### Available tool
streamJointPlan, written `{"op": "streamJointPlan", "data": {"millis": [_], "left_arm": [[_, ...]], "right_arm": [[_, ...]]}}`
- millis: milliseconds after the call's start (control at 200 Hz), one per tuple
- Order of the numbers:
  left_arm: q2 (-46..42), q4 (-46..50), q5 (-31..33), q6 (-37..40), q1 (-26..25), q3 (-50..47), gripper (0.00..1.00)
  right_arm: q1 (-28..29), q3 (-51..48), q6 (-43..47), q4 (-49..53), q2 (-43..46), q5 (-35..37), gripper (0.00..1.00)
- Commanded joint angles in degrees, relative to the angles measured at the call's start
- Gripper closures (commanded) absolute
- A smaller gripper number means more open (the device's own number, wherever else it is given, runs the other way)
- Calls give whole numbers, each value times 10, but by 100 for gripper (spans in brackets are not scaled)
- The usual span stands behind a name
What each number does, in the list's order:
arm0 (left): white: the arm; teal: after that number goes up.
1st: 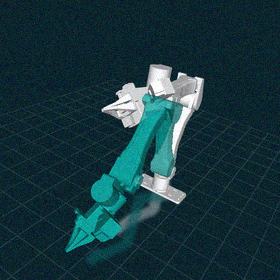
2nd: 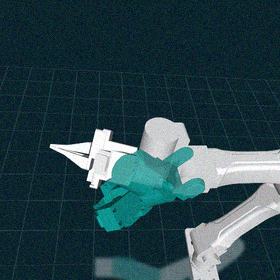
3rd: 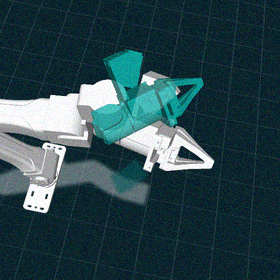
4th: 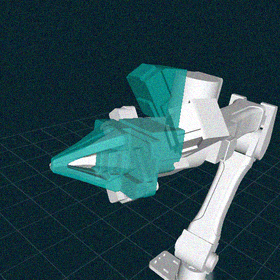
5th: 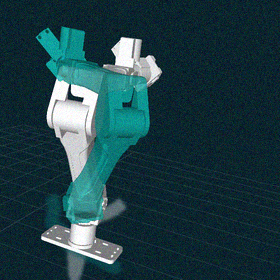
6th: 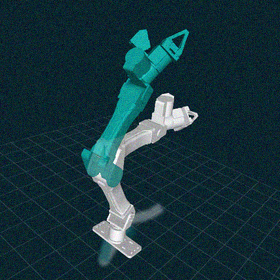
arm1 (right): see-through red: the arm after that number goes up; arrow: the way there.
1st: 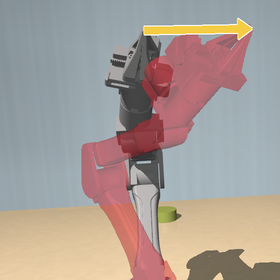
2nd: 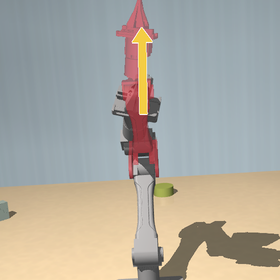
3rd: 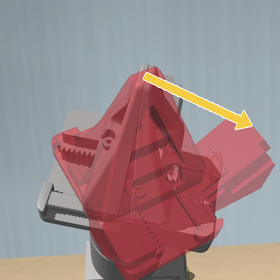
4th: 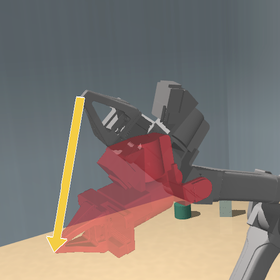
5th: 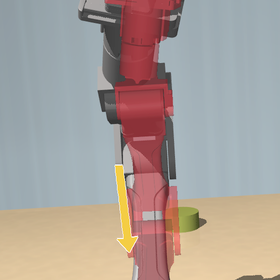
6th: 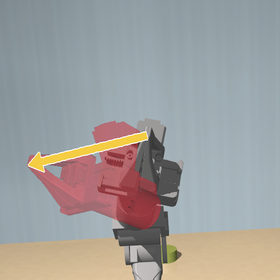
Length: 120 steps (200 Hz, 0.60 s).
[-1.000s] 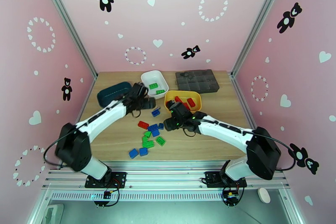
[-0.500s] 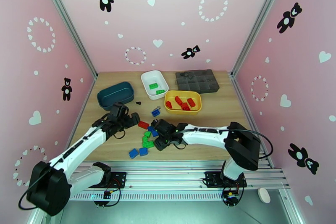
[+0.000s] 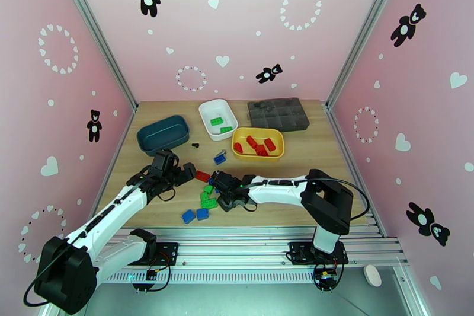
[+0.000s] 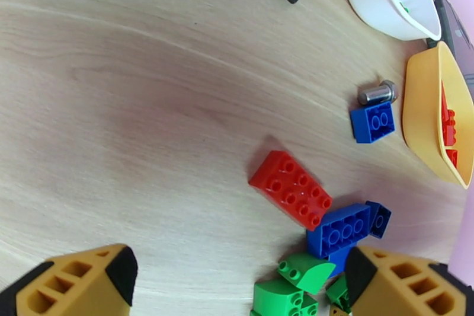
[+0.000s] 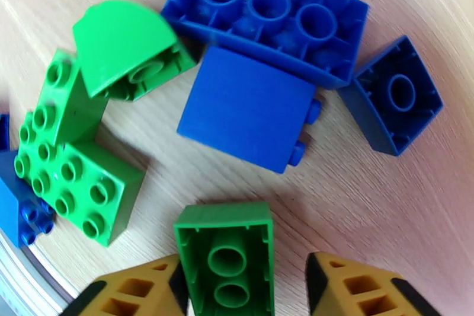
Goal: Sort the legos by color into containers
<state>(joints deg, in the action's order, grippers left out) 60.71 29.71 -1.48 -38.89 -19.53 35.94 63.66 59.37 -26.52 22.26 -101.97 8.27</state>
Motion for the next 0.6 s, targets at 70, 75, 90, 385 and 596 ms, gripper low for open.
{"op": "streamJointPlan", "data": {"millis": [70, 75, 90, 385, 596], "left_arm": [[9, -19, -23, -6, 6, 6, 1], [9, -20, -23, -6, 6, 7, 2], [11, -21, -24, -7, 6, 8, 1], [54, -52, -90, -11, 6, 55, 2], [124, -85, -147, -17, 7, 149, 2]], "right_arm": [[4, 16, -2, 25, 0, 14, 68], [4, 15, -2, 26, 0, 14, 69], [4, 16, -2, 27, 1, 15, 70], [-8, 28, 2, 56, 67, 34, 71], [-77, 78, 20, 41, 82, 5, 75]]}}
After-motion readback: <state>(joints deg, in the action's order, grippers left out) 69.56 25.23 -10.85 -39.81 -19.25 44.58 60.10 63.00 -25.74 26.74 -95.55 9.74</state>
